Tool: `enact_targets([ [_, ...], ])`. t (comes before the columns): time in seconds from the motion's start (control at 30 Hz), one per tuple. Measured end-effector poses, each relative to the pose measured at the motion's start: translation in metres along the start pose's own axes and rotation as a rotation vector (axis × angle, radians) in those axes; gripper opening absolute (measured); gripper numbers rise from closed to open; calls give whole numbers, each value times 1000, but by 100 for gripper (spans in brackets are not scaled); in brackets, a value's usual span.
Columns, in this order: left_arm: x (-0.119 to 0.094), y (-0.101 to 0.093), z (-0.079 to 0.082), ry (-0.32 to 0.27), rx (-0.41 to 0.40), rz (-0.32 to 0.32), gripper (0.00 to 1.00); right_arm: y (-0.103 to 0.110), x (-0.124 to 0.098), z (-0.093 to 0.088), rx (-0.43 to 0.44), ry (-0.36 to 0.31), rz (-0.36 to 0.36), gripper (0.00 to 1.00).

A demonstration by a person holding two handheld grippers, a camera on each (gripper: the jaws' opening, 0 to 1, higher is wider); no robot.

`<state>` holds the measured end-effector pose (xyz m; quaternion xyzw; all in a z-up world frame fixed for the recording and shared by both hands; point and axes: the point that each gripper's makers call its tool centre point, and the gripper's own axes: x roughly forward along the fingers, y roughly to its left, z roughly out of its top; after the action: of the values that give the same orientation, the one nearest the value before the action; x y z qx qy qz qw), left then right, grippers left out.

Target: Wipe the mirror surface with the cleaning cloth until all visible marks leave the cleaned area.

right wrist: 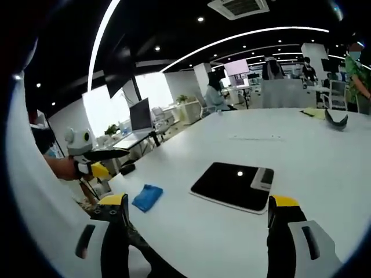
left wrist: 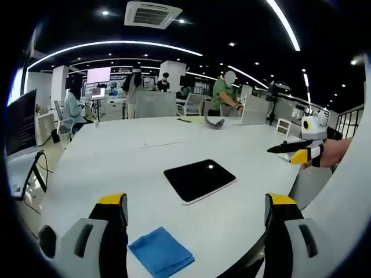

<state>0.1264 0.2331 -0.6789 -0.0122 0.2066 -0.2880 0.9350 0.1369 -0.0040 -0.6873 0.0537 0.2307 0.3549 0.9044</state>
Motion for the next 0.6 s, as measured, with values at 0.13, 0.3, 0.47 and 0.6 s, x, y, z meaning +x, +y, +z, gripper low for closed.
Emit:
enact_targets([
  [0.13,0,0,-1,5,-2,-1,99,-2,1,5,37,-11,-6,100],
  [0.3,0,2,0,5,-6,1,99,-2,2,2,16,5,-2,100],
  [0.47,0,4,2,2,-17,6,99,-4,5,-1,58,12,4,100],
  [0.6,0,2,2,6,-8,-1,99,-3,6,-1,52,10,4,100],
])
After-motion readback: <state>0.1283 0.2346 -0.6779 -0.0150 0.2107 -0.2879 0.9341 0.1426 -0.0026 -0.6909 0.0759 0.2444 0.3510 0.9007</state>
